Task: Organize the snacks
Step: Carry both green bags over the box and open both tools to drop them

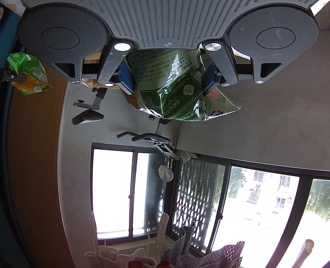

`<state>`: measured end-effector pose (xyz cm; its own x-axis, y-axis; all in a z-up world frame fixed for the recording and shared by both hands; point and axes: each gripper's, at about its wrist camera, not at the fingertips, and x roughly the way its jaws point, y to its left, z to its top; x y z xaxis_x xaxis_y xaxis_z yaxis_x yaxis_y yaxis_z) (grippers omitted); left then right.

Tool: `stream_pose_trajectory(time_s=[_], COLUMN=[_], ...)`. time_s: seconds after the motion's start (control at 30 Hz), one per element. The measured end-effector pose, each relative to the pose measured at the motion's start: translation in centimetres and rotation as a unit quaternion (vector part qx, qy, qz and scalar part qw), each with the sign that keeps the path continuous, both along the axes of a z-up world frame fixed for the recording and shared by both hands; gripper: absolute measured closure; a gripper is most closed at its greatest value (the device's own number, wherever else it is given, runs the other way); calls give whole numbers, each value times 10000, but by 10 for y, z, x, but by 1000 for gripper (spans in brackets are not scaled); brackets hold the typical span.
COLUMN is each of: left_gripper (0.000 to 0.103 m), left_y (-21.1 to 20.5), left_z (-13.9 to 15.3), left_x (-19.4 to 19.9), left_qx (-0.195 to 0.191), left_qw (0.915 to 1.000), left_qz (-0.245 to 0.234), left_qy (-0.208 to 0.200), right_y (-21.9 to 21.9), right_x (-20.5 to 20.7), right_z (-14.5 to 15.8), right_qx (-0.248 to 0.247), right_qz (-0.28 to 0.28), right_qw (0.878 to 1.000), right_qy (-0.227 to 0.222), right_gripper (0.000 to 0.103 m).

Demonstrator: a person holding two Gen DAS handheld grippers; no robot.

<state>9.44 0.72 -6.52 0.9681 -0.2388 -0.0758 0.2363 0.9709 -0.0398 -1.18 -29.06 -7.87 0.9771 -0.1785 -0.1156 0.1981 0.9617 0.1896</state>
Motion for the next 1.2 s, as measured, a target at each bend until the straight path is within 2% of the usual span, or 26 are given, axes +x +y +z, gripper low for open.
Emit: stream_pose_trajectory(time_s=[0.17,0.37,0.43,0.57,0.67,0.77,0.87,0.9,1.03,1.2], left_gripper=[31,31,31,31,31,27,21,15,15,15], left_y=[-23,-47,-53,-68,-73,-67,-55,-52,-37,-25], left_z=[6,2,1,-2,-9,-16,-20,-21,-18,-11], left_x=[31,84,99,127,138,149,149,149,143,132], left_qx=[184,335,484,1016,1183,1039,863,827,740,702], left_qw=[9993,9989,9982,9941,9910,9891,9891,9891,9900,9903], left_qz=[-300,-290,-256,-184,-213,-283,-305,-297,-207,-146], left_qy=[-91,173,236,336,586,1007,1150,1179,1182,1193], right_y=[5,16,21,27,31,32,40,43,55,55], right_x=[39,108,130,161,177,190,196,197,199,191], right_z=[12,21,23,22,16,6,-2,-3,-4,-1], right_qx=[12,-27,-126,-66,2,341,233,146,-161,9], right_qz=[397,723,753,869,921,1102,1058,1040,853,806], right_qw=[9992,9972,9965,9947,9930,9885,9870,9868,9865,9868], right_qy=[-83,192,329,546,739,978,1187,1236,1390,1402], right_gripper=[23,23,23,23,23,23,21,20,14,13])
